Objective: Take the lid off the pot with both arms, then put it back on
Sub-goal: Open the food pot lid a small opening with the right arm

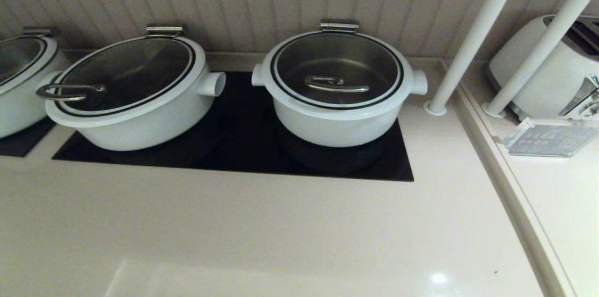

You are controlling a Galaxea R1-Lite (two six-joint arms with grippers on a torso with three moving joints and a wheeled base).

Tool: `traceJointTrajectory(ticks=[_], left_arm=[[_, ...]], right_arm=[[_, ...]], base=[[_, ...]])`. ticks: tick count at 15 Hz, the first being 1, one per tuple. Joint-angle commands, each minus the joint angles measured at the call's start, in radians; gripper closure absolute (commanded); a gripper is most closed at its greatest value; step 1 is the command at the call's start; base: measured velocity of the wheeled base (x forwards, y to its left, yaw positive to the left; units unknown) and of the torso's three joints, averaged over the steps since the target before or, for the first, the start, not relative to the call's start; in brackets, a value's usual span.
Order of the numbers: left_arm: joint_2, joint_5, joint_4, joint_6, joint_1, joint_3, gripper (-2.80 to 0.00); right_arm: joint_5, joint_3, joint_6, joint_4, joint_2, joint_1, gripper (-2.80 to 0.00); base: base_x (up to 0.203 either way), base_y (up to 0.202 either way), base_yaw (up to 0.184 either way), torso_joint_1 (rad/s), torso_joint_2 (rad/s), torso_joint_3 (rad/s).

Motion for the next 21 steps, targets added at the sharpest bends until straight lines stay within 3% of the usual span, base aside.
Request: traceJointTrajectory(ticks=[1,18,21], left_arm=[[0.0,-0.001,0.0,0.0,0.0,0.0,0.0],[0.0,0.0,0.0,0.0,0.0,0.0,0.0],[0.0,-0.002,-0.002,0.007,0.0,0.0,0.0]], right_arm=[[0.0,0.0,0.002,0.0,0.001,0.0,0.0],[0.005,-0.002,0.006,0.003,0.001,0.006,0.0],[0.023,-0.002,-0.052,-0.001,0.001,0.007,0.0]], base=[[0.0,0.0,0.0,0.0,0.0,0.0],[0.0,0.0,0.0,0.0,0.0,0.0],[0.0,0.0,0.0,0.0,0.0,0.0]])
